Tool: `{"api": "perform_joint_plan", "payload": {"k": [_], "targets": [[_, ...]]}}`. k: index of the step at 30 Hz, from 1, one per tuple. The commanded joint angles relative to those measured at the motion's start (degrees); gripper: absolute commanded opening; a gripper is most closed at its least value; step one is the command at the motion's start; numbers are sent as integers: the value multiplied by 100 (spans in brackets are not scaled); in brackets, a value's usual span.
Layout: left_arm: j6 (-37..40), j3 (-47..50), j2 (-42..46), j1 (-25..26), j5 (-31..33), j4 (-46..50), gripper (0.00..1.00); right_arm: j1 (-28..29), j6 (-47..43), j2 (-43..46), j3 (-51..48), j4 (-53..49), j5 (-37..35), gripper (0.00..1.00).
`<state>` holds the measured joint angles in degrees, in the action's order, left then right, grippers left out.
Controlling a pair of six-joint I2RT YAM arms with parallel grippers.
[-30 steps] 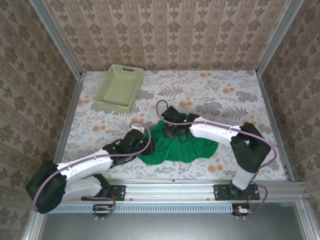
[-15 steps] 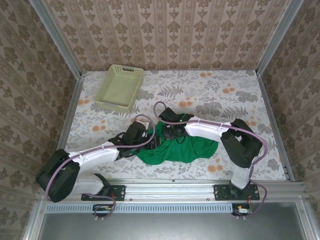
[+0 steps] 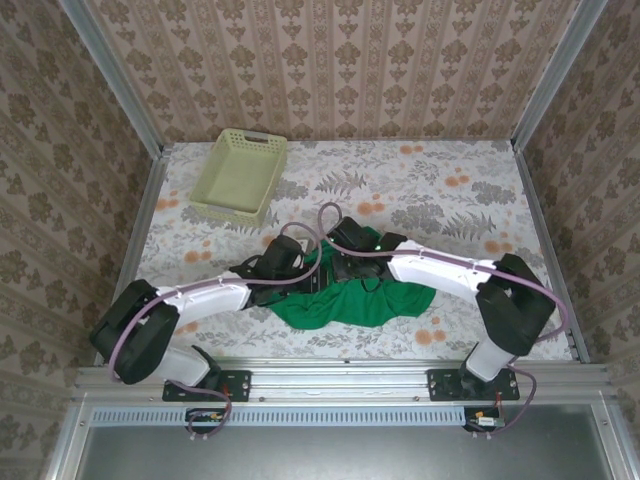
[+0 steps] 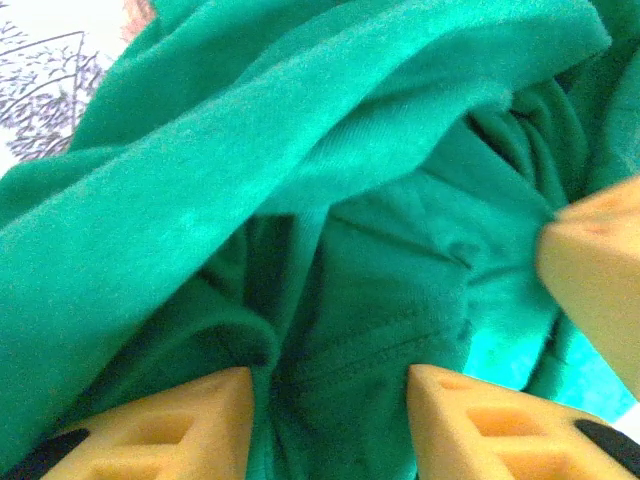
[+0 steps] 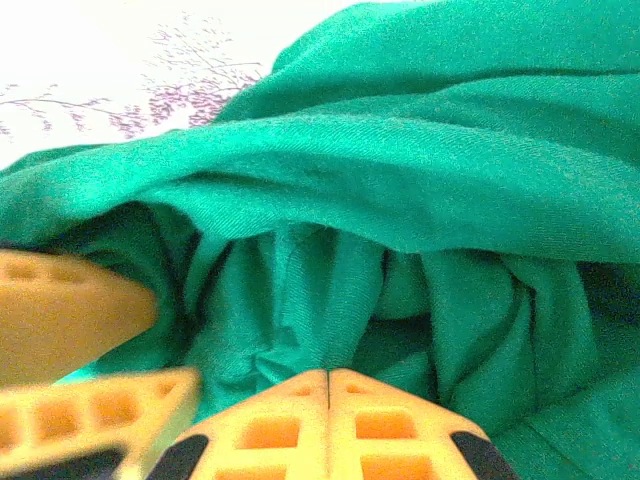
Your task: Fold the inside-out t-shirt
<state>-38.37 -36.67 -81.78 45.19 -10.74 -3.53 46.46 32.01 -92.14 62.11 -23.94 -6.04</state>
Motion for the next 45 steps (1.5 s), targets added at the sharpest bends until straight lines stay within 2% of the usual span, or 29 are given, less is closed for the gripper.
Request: {"api": "perform_joint_plan", "payload": {"k": [1,5,10,12,17,21,23,27,30,33,39,40,41,42,43,45], "targets": [[137,-302,-243,-12,-145,-183,39,115,254,402,-299,117,-108,0],[83,-376,-451,-10,-245,-310,31,204,376,722,-600,261,-76,0],[58,-325,-512,-4,-254,-315,6,387,553,925,-814,146,-195,0],[64,-240,-438,28,-220,-315,0,370,701,1028,-948,93,-276,0],[153,2,-25,317,63,-112,0,93,798,1363,-1135,210,-46,0],[12,328,444,568,462,61,0,-124,926,1382,-943,40,-78,21],[-133,531,667,602,574,50,0,-154,1072,1143,-687,-295,-388,23],[-296,865,1098,599,828,82,0,-150,1001,677,-396,-256,-368,32],[-343,1002,1322,594,932,140,0,-134,1002,283,-199,-368,-390,32],[-322,1051,1437,570,960,207,0,-105,1054,2,-115,-615,-721,33],[-294,1091,1429,552,911,213,0,-84,1003,-249,-142,-878,-1036,39],[-288,1091,1420,547,907,202,0,-87,960,-290,-144,-848,-1034,39],[-294,1092,1415,550,897,189,0,-90,898,-317,-137,-787,-982,31],[-289,1087,1411,539,897,177,0,-87,754,-345,-131,-702,-851,17],[-289,1067,1410,528,896,202,0,-86,606,-357,-99,-501,-708,10],[-287,1048,1438,480,881,221,0,-84,423,-340,47,-551,-667,2]]}}
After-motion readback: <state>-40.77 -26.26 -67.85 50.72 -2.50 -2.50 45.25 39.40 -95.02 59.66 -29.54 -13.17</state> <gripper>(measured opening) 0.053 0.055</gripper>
